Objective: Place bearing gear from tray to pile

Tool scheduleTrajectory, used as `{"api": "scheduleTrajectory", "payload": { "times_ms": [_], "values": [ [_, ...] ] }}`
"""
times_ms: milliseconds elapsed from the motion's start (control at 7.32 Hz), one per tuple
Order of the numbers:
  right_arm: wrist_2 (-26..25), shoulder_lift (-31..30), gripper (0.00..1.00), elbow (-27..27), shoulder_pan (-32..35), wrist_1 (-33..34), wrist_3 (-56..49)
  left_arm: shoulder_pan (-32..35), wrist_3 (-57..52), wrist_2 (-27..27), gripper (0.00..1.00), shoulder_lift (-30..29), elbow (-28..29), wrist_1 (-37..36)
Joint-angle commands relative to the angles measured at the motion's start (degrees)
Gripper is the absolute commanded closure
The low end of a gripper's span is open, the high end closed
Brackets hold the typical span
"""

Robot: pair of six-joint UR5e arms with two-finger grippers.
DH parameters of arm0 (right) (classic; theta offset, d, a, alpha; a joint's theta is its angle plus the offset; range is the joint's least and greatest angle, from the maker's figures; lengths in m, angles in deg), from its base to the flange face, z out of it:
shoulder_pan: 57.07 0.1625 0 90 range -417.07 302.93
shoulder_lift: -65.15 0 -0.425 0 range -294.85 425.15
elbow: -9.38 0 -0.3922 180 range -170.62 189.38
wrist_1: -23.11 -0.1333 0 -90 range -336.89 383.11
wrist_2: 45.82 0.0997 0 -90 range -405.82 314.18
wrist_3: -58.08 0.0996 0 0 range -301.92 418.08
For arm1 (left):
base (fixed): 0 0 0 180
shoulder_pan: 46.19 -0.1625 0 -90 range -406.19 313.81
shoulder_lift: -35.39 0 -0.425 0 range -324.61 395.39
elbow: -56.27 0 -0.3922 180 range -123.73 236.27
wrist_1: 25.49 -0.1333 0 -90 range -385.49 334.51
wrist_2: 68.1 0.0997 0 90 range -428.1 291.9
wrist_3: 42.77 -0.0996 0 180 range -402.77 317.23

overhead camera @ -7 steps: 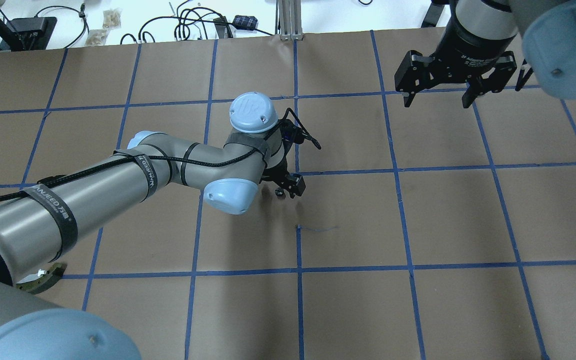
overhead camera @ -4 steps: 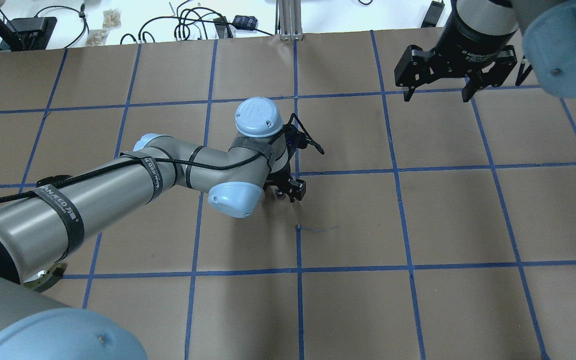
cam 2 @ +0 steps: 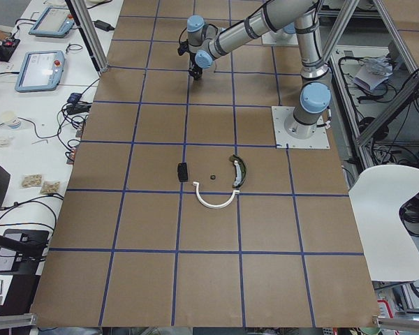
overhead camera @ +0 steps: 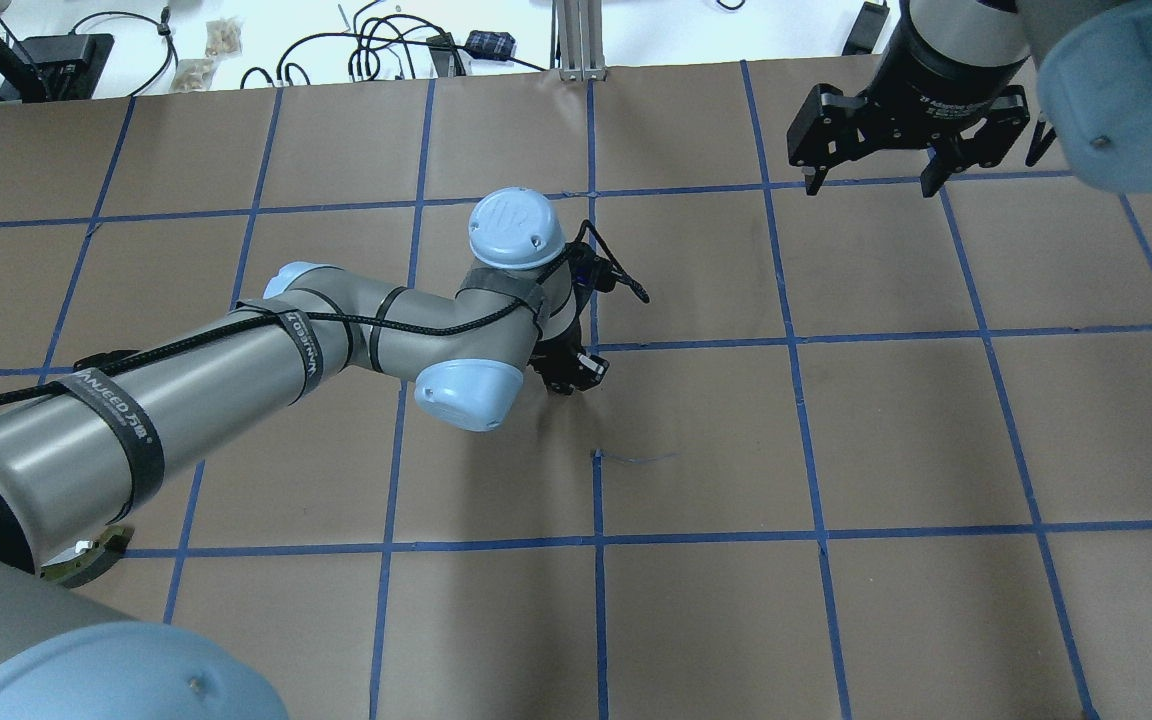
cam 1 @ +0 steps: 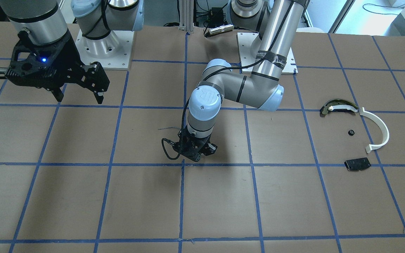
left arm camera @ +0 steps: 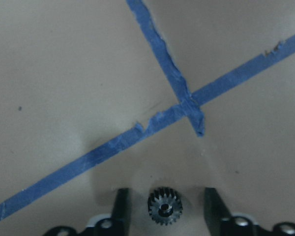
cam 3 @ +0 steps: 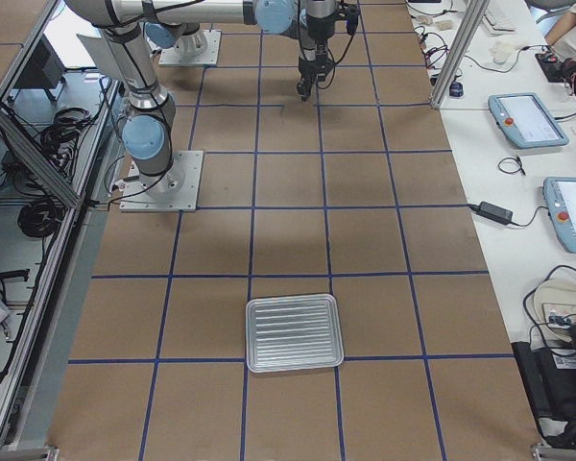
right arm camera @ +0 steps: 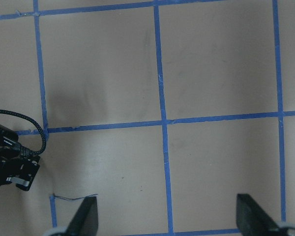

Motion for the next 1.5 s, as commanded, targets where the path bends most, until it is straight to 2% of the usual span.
{"api": "scheduleTrajectory", "payload": {
  "times_ms": [0, 273, 546, 1093, 1366],
  "values": [
    [0.0, 0.2, 0.00, 0.3, -0.1, 0.4, -0.2, -0.4, -0.7, 0.0, 1.00, 1.0, 0.2, 0.1],
    [0.1, 0.3, 0.00, 0.4, -0.1, 0.4, -0.3, -1.8, -0.8, 0.3, 1.00, 2.2, 1.8, 3.7],
    [0.0, 0.1, 0.00, 0.4, -0.1, 0.4, -0.4, -10.9, -2.8, 2.0, 1.00, 4.9, 7.0, 12.7],
    [0.1, 0.1, 0.00, 0.5, -0.1, 0.4, -0.4, -45.5, -20.9, 2.5, 1.00, 7.6, 6.4, 21.6],
    [0.1, 0.1, 0.00, 0.4, 0.0, 0.4, -0.4, -58.1, -30.3, 2.4, 1.00, 7.4, 3.9, 21.8]
  ]
}}
